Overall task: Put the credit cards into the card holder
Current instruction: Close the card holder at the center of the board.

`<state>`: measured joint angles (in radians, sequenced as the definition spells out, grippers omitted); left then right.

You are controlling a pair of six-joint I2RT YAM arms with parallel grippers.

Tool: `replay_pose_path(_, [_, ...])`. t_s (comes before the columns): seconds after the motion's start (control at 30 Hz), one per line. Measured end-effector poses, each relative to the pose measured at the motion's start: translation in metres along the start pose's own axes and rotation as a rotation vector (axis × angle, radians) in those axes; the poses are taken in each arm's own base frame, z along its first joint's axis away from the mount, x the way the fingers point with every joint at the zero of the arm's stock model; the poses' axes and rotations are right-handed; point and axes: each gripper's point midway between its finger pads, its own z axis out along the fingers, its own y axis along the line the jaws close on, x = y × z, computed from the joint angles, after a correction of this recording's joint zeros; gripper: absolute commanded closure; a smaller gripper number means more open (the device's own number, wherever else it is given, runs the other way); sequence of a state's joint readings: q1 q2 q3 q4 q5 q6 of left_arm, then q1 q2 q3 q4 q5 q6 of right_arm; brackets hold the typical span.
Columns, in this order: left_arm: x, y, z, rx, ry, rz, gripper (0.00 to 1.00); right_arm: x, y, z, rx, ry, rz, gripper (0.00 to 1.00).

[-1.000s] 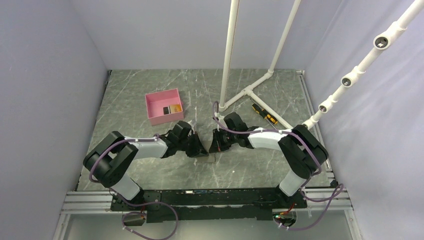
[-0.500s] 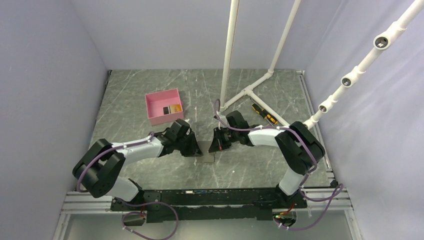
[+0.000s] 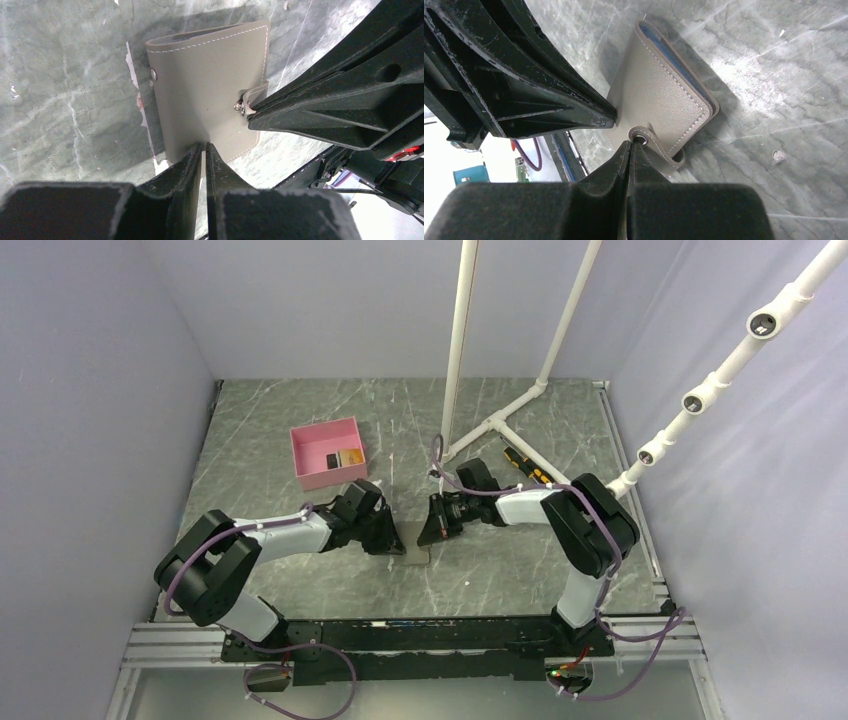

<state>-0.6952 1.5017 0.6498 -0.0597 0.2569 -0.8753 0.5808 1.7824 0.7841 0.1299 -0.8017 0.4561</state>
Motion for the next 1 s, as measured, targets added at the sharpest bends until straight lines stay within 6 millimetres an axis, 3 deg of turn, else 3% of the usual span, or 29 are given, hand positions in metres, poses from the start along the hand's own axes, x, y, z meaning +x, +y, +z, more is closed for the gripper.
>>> replay_pose_path(0.53, [-0.001, -0.002, 0.004, 0.018, 0.004, 0.000, 0.88, -0.009, -0.004, 0.004, 0.049, 0.061, 0.077, 1.00])
replay_pose_path(1.0, [-0.001, -0.002, 0.004, 0.019, 0.004, 0.003, 0.88, -0.002, -0.002, 0.017, 0.205, 0.158, 0.126, 1.00])
